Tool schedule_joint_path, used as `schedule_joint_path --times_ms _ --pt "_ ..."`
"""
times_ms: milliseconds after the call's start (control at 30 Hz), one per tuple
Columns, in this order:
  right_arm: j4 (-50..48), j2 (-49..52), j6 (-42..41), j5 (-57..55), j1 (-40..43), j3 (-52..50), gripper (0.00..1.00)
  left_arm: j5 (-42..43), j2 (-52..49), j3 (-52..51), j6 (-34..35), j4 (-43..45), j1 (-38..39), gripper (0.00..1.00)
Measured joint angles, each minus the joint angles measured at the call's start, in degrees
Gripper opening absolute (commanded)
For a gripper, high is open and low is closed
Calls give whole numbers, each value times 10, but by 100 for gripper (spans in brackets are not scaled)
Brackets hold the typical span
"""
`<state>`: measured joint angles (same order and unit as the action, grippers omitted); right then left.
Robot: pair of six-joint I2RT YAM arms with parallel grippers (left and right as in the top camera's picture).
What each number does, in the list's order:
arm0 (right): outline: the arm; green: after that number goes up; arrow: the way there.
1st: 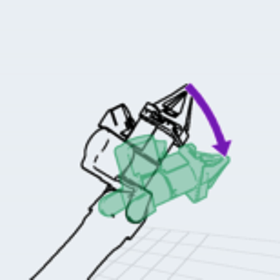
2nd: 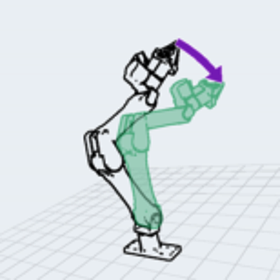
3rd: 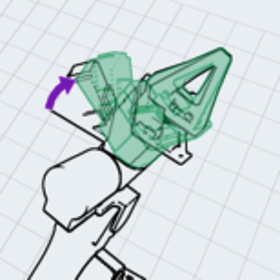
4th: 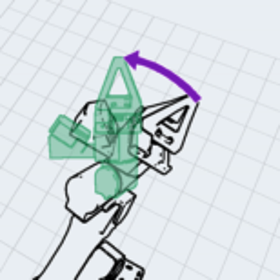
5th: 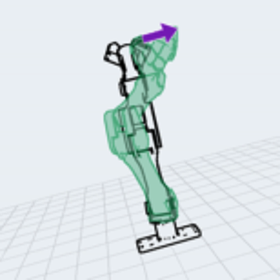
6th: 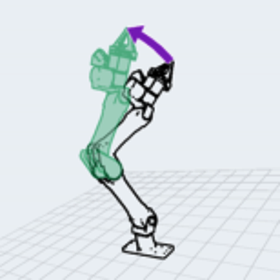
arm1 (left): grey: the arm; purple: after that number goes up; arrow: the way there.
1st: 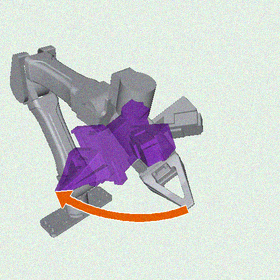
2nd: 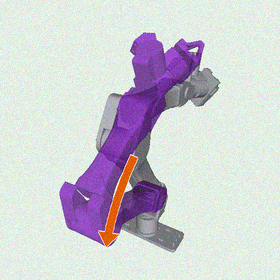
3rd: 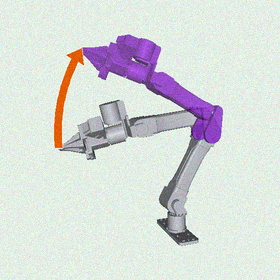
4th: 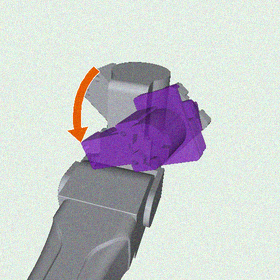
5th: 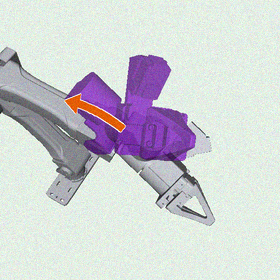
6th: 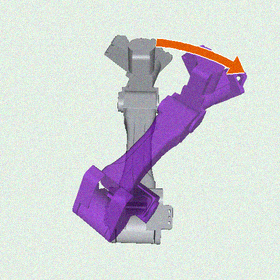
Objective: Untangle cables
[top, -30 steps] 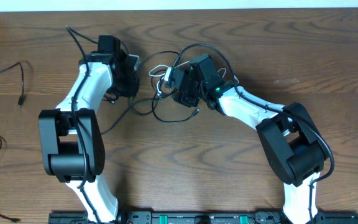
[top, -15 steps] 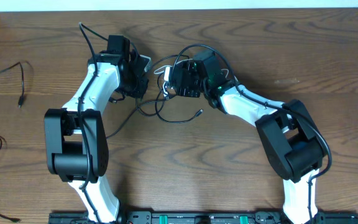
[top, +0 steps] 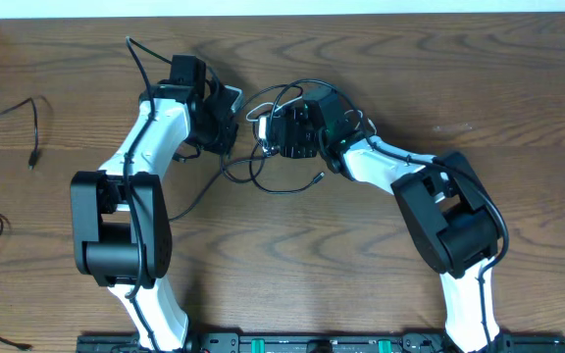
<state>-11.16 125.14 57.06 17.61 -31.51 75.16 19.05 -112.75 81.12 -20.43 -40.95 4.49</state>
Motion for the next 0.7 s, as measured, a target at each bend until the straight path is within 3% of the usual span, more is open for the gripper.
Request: schedule_joint_path --times_ms 233,467,700 --pt "-18 20 37 6 0 0 38 4 0 0 0 0 16 8" --pt "-24 20 64 4 3 0 1 4 0 0 0 1 24 7" --pt "-24 20 67 4 15 0 1 4 0 0 0 4 24 8"
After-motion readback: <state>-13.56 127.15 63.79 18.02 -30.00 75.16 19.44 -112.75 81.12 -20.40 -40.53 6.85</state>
